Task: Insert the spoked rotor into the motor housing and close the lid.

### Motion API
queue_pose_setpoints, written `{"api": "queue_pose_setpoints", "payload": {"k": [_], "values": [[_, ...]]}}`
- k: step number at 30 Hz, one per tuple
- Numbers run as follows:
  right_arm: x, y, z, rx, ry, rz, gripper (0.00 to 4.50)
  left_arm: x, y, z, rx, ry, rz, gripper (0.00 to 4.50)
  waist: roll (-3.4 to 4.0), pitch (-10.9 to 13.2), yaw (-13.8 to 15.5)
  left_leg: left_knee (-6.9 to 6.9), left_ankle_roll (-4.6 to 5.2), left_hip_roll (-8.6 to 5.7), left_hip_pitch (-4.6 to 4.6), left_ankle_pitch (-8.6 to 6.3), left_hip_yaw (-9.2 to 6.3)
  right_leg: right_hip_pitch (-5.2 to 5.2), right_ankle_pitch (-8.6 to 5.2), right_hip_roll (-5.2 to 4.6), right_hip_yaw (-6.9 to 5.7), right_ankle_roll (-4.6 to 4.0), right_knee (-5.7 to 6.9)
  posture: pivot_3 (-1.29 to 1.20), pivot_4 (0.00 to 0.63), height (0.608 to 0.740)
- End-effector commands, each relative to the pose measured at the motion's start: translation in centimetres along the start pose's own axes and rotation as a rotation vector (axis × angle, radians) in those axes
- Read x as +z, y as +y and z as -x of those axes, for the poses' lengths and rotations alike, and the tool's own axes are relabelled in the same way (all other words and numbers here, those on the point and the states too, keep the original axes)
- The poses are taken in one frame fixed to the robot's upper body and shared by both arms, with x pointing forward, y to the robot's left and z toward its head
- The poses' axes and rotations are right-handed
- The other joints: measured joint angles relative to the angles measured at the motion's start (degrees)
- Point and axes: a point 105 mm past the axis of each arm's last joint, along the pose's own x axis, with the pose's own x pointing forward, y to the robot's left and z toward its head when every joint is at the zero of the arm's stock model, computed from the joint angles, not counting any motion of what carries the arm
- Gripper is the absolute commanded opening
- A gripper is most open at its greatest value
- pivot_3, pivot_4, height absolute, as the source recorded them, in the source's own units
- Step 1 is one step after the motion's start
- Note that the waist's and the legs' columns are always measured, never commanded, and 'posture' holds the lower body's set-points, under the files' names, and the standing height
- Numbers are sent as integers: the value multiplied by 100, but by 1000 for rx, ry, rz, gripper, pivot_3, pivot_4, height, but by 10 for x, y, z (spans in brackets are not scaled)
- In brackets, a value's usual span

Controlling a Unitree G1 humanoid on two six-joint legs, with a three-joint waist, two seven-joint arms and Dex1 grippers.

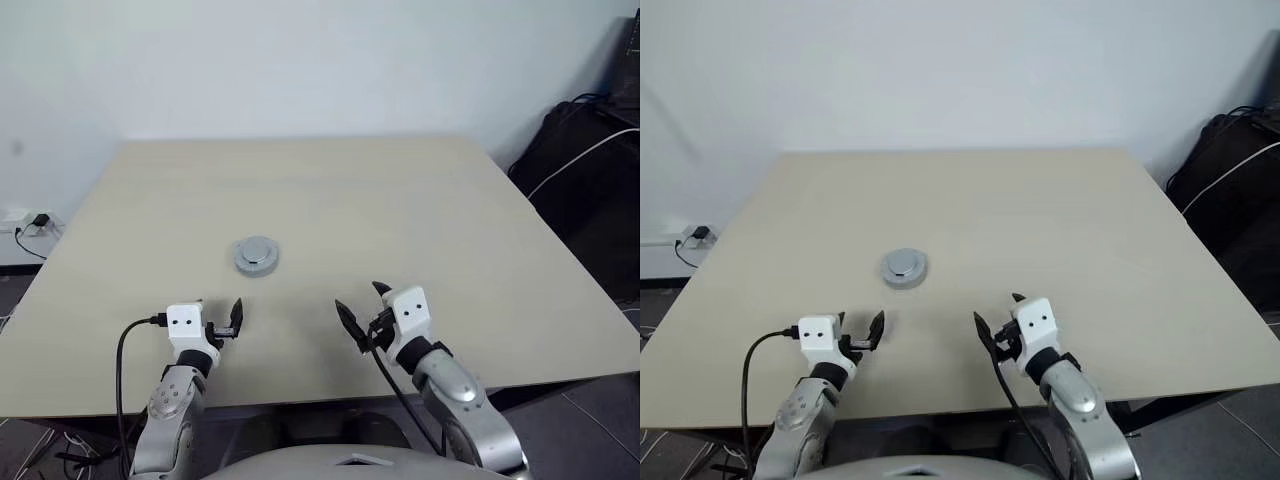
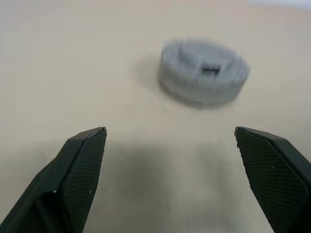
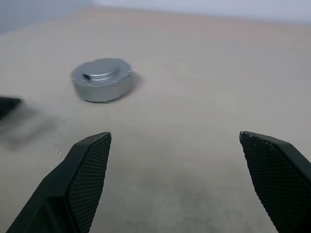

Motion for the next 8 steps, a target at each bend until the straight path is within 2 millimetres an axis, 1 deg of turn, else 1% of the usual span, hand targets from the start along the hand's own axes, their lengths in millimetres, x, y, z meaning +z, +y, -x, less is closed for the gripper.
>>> {"api": "queue_pose_setpoints", "payload": {"k": [1,4,6,8], "values": [[13,-12,5,-108,-101,49,4500,13,-5,1,-17,-92,-107,4486,1,8,-3,0,1,0,0,-1,1,0,0,-1,0,1,-1,0,0,740],[13,-26,11,-222,-119,52,4500,11,3,2,57,-113,-120,4486,5,16,-12,-2,3,0,-1,-2,2,-1,0,-1,-1,2,-3,0,0,740],[13,-33,11,-273,-123,41,4500,10,3,2,74,-123,-114,4486,4,20,-10,-2,6,0,-1,-3,1,-1,0,0,-1,2,-3,0,0,740],[9,-35,11,-291,-118,34,4500,9,1,2,84,-127,-88,4486,5,21,-9,-2,6,1,-1,-4,1,-1,0,0,-2,2,-2,0,0,740]]}}
